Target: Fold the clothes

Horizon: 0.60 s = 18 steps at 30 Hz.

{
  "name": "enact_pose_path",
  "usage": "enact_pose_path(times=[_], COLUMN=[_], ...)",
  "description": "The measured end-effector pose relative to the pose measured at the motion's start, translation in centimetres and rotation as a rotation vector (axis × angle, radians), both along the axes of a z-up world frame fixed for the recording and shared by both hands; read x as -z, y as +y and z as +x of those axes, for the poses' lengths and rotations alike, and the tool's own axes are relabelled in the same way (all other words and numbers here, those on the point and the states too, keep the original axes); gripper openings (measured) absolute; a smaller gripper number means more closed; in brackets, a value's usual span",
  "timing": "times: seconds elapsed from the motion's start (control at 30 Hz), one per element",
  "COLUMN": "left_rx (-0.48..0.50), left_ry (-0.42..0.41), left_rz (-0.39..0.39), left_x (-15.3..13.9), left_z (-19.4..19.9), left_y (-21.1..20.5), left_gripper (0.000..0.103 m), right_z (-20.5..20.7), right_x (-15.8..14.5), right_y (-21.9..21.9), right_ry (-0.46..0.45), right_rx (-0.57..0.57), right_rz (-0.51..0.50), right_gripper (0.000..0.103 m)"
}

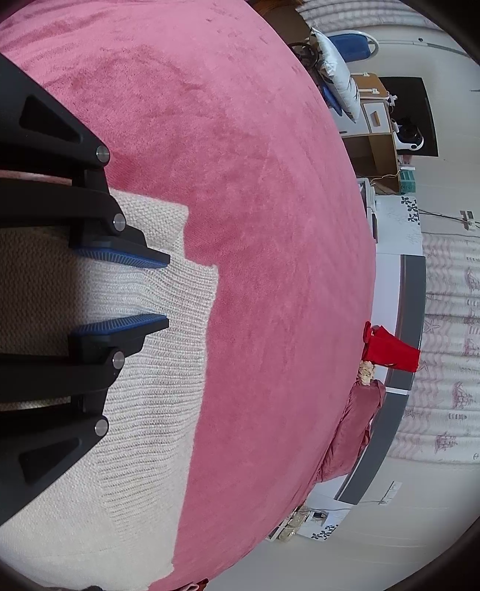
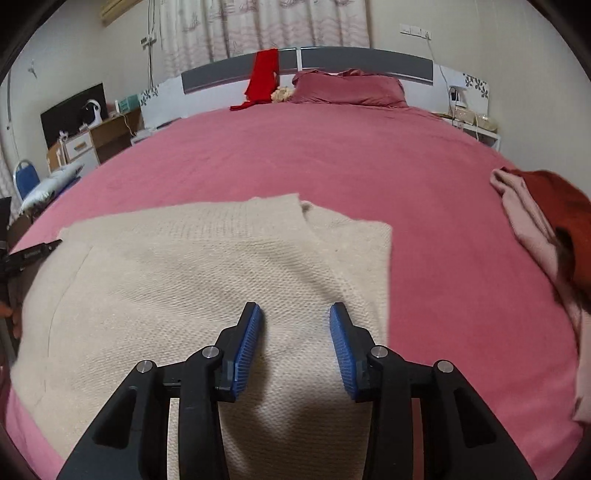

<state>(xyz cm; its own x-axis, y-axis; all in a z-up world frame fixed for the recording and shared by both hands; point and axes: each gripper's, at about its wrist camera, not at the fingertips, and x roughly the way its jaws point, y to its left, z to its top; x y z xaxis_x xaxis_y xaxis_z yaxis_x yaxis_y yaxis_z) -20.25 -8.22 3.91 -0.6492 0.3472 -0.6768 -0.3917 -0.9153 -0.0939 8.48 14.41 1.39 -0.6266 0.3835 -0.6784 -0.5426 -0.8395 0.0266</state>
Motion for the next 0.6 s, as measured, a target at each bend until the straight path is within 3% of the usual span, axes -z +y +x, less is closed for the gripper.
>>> enact_pose_path(times=[0.1,0.17,0.23,0.37,0.5,0.6], left_rx=[0.0,-0.001,-0.003,-0.003,-0.002,-0.004], left_ry=[-0.002,-0.002,0.002,0.001,-0.005,0.001], left_rz=[0.003,0.002,-0.007,-0.002,0.012,0.0], left_x=[0.0,-0.1,-0.2,-0.3,-0.3,-0.3], left_z=[0.0,0.1,0.2,0.4,0.4,0.5], left_y=[-0.2,0.0,0.2,0.3,0.1,0.3], left_gripper=[0.026,0.026,0.026,0.026,0.026,0.026], right_z=[0.9,2.2,2.7,2.8,5.8,7.9], right_x=[-2.3,-4.0,-3.7,0.6,1.4,1.3], right_y=[-0.9,-3.1,-6.0,-10.1,-7.0,-4.5], right_ry=[0.015,0.08,0.051,-0.083,-0.039,-0.008], right_rx=[0.073,0.034,-0.048,-0.176,-0.074,-0.022], right_rz=[0.005,0.014,0.002,-0.084,-0.126,-0.21], right_gripper=[0.04,0.04,0.04,0.04,0.039,0.024])
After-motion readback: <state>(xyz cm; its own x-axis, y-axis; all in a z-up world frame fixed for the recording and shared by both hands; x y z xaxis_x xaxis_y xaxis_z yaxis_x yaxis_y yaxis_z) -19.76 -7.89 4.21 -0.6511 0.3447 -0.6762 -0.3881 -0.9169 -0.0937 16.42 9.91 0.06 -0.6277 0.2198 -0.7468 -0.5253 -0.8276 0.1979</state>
